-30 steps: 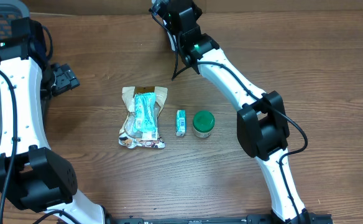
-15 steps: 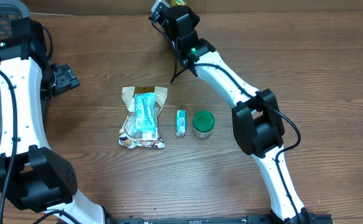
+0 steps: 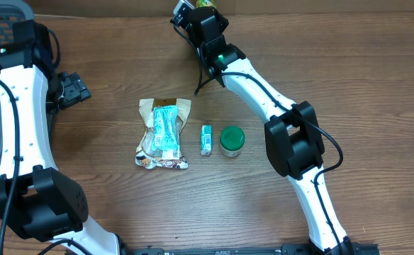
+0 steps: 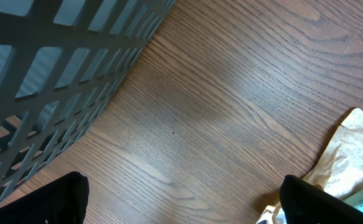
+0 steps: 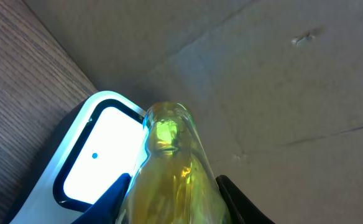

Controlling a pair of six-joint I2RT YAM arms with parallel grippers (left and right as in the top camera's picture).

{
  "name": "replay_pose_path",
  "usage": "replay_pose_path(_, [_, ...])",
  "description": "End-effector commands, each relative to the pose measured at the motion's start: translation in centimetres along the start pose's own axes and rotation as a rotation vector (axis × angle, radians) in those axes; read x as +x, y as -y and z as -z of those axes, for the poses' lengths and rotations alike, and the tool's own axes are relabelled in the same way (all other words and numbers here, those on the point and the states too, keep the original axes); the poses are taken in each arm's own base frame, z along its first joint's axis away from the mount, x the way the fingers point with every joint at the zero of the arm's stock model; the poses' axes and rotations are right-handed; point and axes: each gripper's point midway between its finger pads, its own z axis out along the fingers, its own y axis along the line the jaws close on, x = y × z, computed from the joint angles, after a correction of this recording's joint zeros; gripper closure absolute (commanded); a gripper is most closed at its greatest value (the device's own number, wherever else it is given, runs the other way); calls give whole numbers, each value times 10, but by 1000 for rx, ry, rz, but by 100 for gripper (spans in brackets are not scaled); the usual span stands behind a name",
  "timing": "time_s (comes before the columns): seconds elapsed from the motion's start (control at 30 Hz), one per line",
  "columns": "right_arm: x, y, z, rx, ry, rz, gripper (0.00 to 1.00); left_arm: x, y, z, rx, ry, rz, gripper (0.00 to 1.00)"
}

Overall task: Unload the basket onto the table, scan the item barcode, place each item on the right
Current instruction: 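Hold the yellow bottle in front of the scanner window, then move the bottle to the table's right side and set it upright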

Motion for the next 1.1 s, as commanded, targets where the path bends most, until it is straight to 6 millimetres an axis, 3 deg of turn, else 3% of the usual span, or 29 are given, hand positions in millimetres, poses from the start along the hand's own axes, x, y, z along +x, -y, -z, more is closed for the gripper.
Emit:
replay_pose_path(0.0, [-5, 8, 4, 1, 7, -8, 65, -5, -2, 1, -10, 12, -13, 1])
replay_pose_path(0.13, [-7, 10, 4, 12, 16, -14, 66, -5, -2, 1, -10, 12, -13, 0])
replay_pose_path(0.27, [-17, 27, 13, 46, 35, -66, 70, -5, -2, 1, -10, 12, -14, 0])
replay_pose_path(0.47, [-40, 77, 46, 110, 80, -207, 73, -5, -2, 1, -10, 12, -14, 0])
replay_pose_path(0.57, [-37, 111, 66, 209, 38, -284, 79, -5, -2, 1, -10, 12, -13, 0])
replay_pose_path(0.67, [-22, 136, 85, 281, -40, -353, 83, -5, -2, 1, -10, 12, -14, 0])
replay_pose_path(0.87, [24, 153, 116, 250, -203, -535, 84, -5, -2, 1, -10, 12, -13, 0])
replay_pose_path(0.9, [53, 159, 128, 246, -296, -609, 84, -5, -2, 1, -10, 12, -13, 0])
replay_pose_path(1.07, [106, 152, 148, 157, -481, -700, 83, -5, -2, 1, -10, 12, -14, 1])
